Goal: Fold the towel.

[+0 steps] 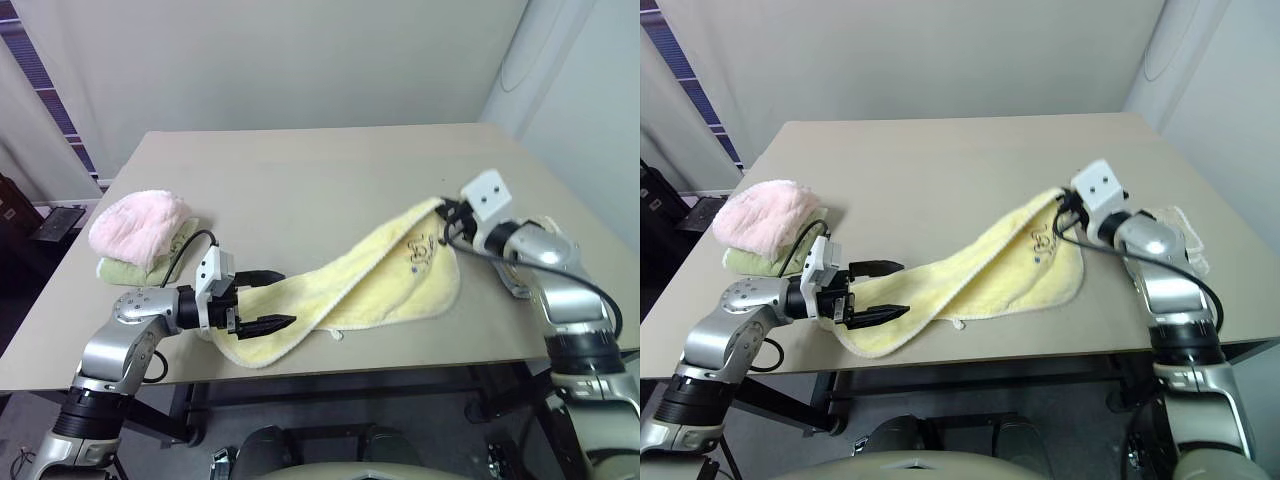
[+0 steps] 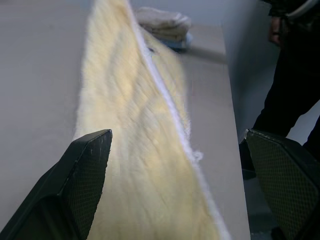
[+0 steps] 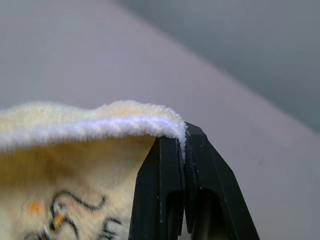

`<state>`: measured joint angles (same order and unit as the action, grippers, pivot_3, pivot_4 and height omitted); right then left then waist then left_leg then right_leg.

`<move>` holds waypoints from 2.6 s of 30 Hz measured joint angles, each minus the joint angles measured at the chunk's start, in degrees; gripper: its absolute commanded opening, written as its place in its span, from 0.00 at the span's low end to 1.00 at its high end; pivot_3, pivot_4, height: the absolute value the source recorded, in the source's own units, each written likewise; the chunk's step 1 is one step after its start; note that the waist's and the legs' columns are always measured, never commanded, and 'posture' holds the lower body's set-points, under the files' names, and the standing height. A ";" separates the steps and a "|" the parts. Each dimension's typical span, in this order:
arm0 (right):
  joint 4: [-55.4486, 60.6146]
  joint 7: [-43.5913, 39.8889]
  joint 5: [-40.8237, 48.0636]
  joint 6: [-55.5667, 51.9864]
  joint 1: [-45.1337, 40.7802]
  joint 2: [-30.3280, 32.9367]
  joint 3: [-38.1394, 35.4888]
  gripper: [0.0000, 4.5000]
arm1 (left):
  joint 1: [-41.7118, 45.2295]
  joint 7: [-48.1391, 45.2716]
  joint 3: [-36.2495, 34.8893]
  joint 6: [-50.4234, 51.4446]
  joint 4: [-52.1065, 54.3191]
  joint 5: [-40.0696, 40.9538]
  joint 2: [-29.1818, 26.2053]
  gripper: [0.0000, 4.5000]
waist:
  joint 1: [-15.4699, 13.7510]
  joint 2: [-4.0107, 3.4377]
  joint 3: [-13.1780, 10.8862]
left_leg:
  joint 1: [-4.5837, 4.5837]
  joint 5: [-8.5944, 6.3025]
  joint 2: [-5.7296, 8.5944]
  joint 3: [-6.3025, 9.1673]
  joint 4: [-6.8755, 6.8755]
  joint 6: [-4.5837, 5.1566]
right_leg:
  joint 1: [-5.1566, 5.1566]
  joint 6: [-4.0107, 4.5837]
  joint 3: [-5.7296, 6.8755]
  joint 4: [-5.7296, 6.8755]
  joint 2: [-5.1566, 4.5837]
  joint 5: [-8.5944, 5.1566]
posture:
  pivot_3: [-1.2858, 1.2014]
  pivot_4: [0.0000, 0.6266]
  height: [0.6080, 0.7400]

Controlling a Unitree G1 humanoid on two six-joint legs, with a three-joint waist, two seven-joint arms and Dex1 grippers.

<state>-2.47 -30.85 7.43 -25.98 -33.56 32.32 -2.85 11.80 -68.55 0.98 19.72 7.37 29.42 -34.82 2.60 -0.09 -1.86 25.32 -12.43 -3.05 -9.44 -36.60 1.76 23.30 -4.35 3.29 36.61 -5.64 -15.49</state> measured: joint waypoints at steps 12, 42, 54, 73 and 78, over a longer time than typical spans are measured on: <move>-12.53 9.38 -2.41 -3.52 -14.84 -7.84 1.67 0.00 | 2.30 -2.45 5.11 -7.61 -4.22 -5.45 1.92 1.00 | 0.00 -0.02 0.00 | 0.05 0.05 -0.01 -0.34 0.01 -0.07 | 0.10 -0.03 -0.02 0.41 -0.05 0.01 | 0.52 0.00 1.00; -39.30 24.17 -3.97 5.05 -28.18 -11.66 -4.05 0.00 | 11.22 4.16 18.61 -14.16 -19.83 -21.83 12.07 1.00 | 0.85 -0.19 -0.11 | 0.05 0.11 -0.31 -0.43 -0.25 -0.14 | 0.18 -0.04 -0.01 0.70 0.09 0.01 | 0.52 0.00 1.00; -36.89 24.38 -3.93 3.75 -28.48 -12.16 -4.07 0.00 | 15.46 5.55 21.85 -14.15 -25.81 -27.59 15.22 0.81 | 1.37 -0.20 -0.11 | 0.05 0.09 -0.34 -0.39 -0.39 -0.11 | 0.15 -0.02 -0.01 0.75 0.07 0.02 | 0.52 0.00 1.00; -35.47 24.78 -3.99 2.73 -28.39 -12.18 -4.04 0.00 | 16.89 5.22 22.94 -10.34 -25.04 -28.56 14.53 0.01 | 1.46 -0.20 -0.11 | 0.02 0.09 -0.40 -0.34 -0.42 -0.12 | 0.17 0.02 -0.01 0.75 0.09 0.05 | 0.52 0.00 1.00; -33.07 24.78 -4.01 2.67 -26.86 -12.03 -4.04 0.00 | 16.71 6.51 16.10 -3.84 -24.09 -22.90 13.30 0.01 | 1.52 -0.20 -0.16 | 0.09 0.10 -0.50 -0.34 -0.42 -0.13 | 0.23 0.02 -0.01 0.76 0.11 0.05 | 0.52 0.00 1.00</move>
<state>-35.53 -6.07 3.42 -23.32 -60.42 20.28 -6.90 28.52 -62.05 17.08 15.89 -16.72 6.52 -21.51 4.12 -0.29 -2.02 25.41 -12.34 -3.55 -9.78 -37.02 1.64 23.54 -4.33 3.28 37.36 -5.52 -15.45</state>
